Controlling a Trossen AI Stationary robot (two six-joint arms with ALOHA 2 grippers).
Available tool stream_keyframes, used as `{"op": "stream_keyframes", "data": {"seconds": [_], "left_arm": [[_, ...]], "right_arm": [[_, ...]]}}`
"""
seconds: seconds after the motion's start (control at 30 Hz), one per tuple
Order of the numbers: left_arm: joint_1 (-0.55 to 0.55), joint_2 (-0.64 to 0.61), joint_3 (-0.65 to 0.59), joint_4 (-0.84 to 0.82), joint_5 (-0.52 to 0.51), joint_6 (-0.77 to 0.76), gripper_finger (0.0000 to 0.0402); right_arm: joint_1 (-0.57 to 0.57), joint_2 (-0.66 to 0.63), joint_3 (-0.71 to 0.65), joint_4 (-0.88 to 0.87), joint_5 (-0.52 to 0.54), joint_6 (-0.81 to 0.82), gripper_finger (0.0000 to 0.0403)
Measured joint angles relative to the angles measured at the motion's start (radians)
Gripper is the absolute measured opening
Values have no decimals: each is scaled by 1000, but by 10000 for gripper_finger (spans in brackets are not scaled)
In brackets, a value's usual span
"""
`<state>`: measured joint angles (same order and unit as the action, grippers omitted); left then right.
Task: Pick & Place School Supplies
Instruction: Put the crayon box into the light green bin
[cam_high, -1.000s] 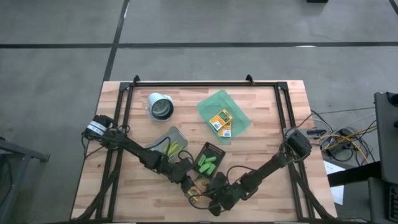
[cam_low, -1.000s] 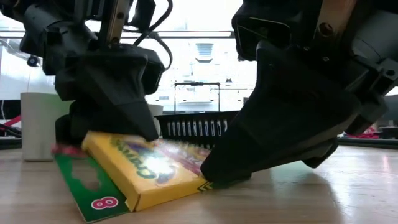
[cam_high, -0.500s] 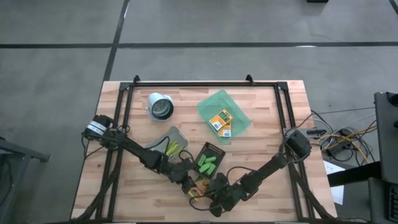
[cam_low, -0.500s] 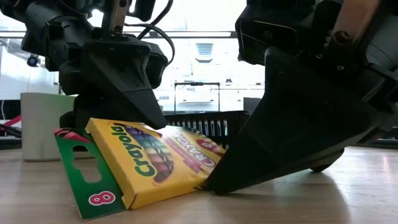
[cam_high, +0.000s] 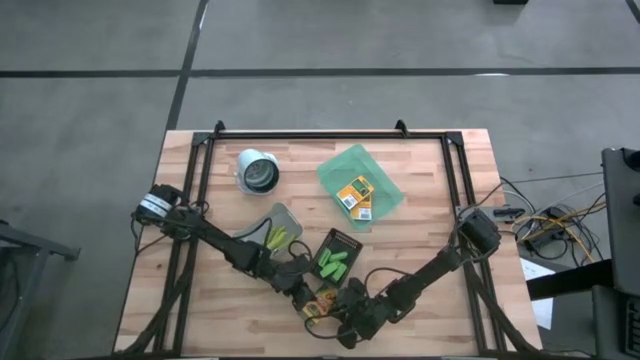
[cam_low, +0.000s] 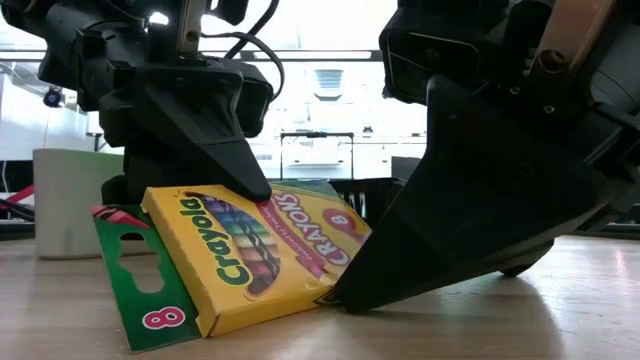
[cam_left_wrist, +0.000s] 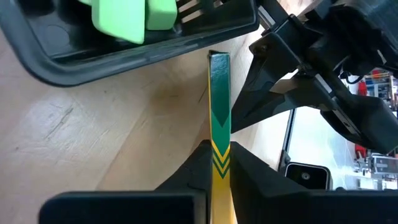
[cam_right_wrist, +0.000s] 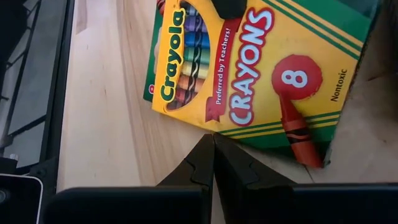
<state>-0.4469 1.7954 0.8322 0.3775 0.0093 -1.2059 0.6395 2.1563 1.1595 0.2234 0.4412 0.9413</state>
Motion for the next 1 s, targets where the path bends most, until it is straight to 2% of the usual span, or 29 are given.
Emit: {"op": "stream_keyframes", "data": {"seconds": [0.3, 0.7, 1.0], "left_arm": [[0, 0, 0, -2, 0, -23, 37], [-1, 0, 2, -3, 0, -27, 37], [1, -9, 20, 10, -2, -28, 38]], "right_arm": [[4, -1, 0, 3, 3, 0, 8], [78, -30, -3, -13, 30, 62, 8], [151, -76, -1, -196, 171, 224, 8]]}}
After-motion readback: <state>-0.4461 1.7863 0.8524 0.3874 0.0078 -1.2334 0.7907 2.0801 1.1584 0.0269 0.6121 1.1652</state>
